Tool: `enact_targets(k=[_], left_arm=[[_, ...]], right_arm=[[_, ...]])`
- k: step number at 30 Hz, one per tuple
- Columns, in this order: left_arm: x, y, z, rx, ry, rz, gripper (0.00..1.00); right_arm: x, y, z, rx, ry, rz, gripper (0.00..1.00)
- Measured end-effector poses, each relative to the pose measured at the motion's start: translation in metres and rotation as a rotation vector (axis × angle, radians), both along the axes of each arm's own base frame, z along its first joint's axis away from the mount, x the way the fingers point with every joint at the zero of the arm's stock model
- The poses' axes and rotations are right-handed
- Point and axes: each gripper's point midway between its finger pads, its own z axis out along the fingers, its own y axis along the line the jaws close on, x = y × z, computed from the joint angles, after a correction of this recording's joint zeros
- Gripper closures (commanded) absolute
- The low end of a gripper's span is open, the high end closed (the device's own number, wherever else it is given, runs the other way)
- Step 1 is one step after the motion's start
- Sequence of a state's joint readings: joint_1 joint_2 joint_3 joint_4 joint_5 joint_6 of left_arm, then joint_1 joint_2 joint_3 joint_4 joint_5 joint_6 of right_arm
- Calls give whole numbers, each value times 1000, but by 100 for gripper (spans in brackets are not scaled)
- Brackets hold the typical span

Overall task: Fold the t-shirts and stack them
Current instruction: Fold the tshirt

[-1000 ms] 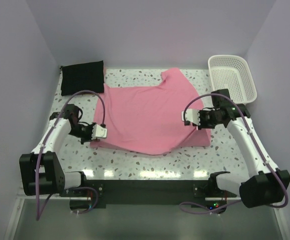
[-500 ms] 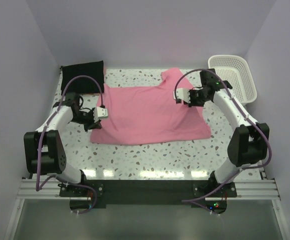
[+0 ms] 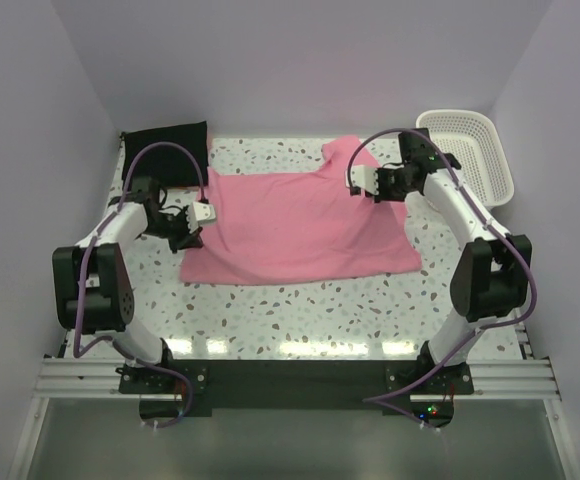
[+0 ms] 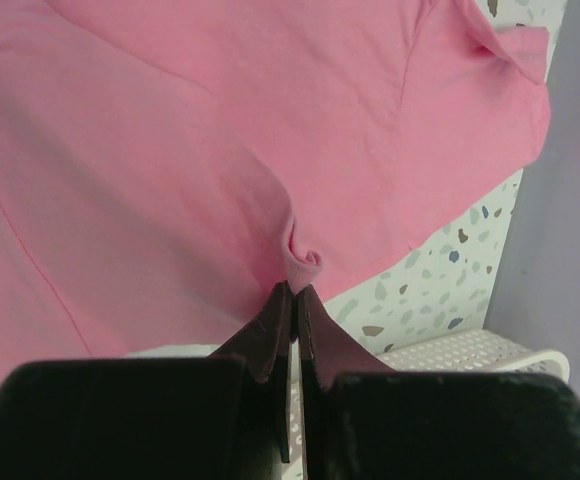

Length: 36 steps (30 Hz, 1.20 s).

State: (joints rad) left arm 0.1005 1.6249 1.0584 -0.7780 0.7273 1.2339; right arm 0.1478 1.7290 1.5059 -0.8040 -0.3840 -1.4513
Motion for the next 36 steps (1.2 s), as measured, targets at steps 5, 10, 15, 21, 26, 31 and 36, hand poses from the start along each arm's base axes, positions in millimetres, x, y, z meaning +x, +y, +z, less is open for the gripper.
enact_targets(k=[5, 10, 15, 21, 26, 31, 36], left_arm=[[5, 1, -4, 5, 6, 3, 100], [4, 4, -6, 24, 5, -5, 100], [0, 6, -12, 40, 13, -13, 100], [-1, 8, -15, 53, 19, -11, 100], [-2, 10, -16, 66, 20, -9, 100], [0, 11, -17, 76, 16, -8, 100], [3, 12, -16, 80, 1, -7, 100]], right_arm=[[4, 0, 2, 6, -17, -7, 100], [8, -1, 4, 10, -31, -15, 100], [7, -8, -4, 5, -19, -30, 100], [2, -18, -16, -1, 7, -55, 100], [5, -19, -18, 6, -5, -72, 100], [11, -21, -16, 9, -36, -96, 100], [14, -29, -9, 14, -67, -117, 100]])
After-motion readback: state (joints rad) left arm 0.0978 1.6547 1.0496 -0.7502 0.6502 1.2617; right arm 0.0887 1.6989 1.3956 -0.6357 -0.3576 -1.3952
